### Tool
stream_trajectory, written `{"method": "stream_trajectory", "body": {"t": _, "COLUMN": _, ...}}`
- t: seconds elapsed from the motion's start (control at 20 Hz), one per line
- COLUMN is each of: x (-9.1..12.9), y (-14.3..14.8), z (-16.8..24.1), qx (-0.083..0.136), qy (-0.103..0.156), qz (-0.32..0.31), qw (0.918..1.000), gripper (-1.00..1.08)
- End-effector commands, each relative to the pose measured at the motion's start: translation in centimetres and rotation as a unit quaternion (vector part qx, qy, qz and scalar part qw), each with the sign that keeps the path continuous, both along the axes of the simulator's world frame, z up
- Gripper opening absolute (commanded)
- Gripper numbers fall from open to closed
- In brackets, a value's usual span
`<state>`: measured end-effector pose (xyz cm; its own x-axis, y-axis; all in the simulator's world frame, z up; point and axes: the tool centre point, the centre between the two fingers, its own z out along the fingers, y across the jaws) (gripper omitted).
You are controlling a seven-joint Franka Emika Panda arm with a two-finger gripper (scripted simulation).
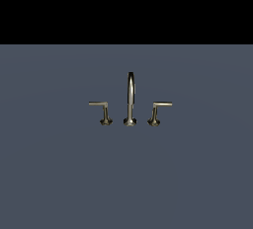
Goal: Turn on the faucet by rotating a designated handle.
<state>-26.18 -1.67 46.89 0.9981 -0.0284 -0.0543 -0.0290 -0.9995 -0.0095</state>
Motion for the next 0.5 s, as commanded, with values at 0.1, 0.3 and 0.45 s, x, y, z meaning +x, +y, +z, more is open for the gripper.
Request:
{"method": "stream_trajectory", "body": {"t": 0.1, "x": 0.0, "y": 0.0, "z": 0.0, "qx": 0.000, "qy": 0.000, "qz": -0.001, "qw": 1.0000, "gripper": -1.00}}
{"method": "stream_trajectory", "body": {"t": 0.3, "x": 0.1, "y": 0.4, "z": -0.4, "qx": 0.000, "qy": 0.000, "qz": -0.009, "qw": 1.0000, "gripper": -1.00}}
{"method": "stream_trajectory", "body": {"t": 0.45, "x": 0.3, "y": 0.9, "z": -1.0, "qx": -0.001, "qy": 0.000, "qz": -0.021, "qw": 0.9998, "gripper": -1.00}}
